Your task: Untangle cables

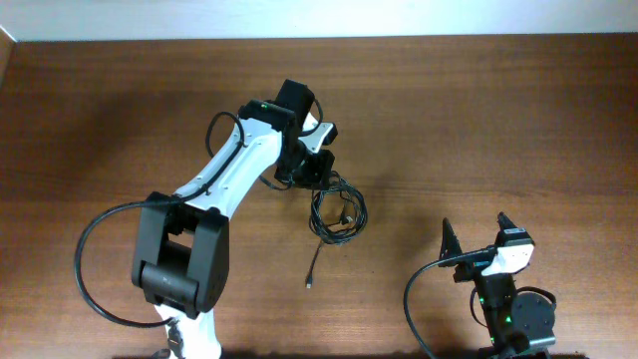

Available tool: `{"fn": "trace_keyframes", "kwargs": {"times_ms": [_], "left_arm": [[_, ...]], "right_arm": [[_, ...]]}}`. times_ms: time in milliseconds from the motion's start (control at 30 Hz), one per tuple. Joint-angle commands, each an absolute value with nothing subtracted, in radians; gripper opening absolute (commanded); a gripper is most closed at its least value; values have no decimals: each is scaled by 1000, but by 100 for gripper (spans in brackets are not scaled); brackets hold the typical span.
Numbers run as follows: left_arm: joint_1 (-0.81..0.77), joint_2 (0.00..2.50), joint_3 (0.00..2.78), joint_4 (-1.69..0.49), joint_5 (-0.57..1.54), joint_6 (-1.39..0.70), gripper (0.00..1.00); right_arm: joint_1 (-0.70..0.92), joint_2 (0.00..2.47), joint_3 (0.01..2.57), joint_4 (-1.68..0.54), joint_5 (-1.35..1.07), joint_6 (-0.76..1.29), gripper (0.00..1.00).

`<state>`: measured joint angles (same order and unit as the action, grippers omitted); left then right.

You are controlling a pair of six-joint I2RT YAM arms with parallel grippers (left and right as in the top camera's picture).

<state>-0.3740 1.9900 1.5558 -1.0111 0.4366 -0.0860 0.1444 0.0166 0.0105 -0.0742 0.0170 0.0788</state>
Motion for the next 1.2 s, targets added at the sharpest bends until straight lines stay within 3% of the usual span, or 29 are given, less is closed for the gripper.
{"fn": "trace_keyframes", "kwargs": {"times_ms": [0, 467, 533, 600, 767, 933, 1100, 1167], "left_arm": [[-372, 1971, 1551, -1015, 437, -74, 3], [-372, 1971, 1551, -1040, 495, -71, 0], [-372, 1971, 1551, -1038, 591, 12, 0], [-365, 1971, 1551, -1071, 844, 224, 0], [-357, 1971, 1551, -1158, 1002, 495, 0], [-357, 1971, 1551, -1180, 1116, 554, 0], [-357, 1971, 1551, -1184, 1217, 529, 0], [-360, 1971, 1551, -1184, 1217, 482, 0]], "right_arm": [[137, 15, 6, -81, 19, 82, 98], [137, 15, 6, -78, 19, 83, 98], [137, 15, 6, -75, -44, 109, 98], [137, 15, 6, -62, -220, 293, 98], [137, 18, 96, 26, -392, 503, 98], [137, 227, 481, -307, -397, 468, 98], [137, 680, 981, -852, -495, 381, 98], [137, 800, 1028, -949, -519, 381, 98]]}}
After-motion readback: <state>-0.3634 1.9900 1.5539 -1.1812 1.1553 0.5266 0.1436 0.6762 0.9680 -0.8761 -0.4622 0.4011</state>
